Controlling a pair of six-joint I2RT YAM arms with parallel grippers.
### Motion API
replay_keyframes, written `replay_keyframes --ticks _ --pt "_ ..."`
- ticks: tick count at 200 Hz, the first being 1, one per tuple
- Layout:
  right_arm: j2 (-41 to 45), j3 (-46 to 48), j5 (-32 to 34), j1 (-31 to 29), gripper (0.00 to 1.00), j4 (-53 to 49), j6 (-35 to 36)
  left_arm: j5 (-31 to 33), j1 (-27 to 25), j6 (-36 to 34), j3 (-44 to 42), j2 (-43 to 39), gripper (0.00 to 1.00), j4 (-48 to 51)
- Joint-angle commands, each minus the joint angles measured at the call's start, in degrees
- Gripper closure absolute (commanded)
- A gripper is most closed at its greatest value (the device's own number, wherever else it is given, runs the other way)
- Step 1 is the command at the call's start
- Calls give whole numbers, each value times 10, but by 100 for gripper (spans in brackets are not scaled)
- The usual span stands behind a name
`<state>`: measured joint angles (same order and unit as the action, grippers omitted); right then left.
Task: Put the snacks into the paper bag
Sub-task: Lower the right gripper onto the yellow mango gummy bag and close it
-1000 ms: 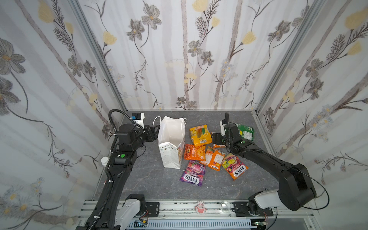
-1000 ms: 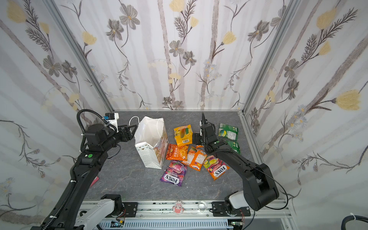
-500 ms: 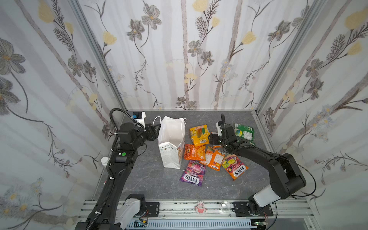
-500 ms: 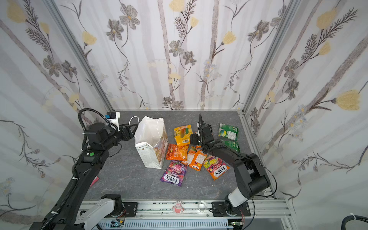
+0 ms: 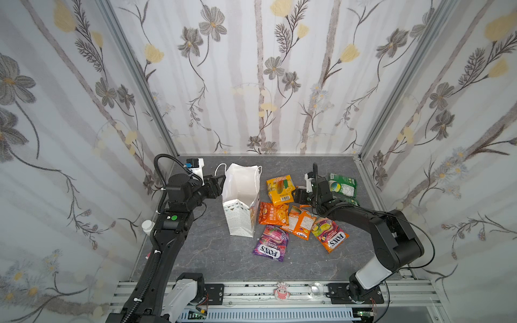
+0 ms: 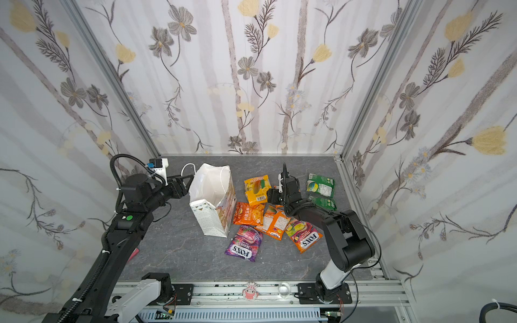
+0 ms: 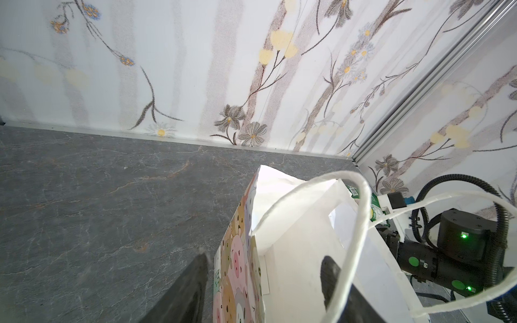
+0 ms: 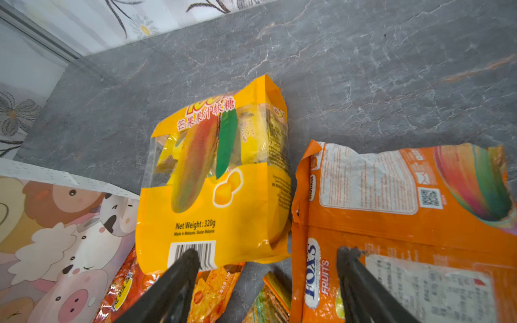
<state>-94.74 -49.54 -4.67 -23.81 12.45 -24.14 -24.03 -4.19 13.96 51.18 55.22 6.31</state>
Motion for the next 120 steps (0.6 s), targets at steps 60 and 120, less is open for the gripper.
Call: replay_keyframes --ticks 60,120 --pt "-40 -8 -2 1 26 53 -17 -3 0 5 -1 2 36 -20" --pt "-54 -29 6 1 27 64 -14 -3 0 7 1 2 36 -17"
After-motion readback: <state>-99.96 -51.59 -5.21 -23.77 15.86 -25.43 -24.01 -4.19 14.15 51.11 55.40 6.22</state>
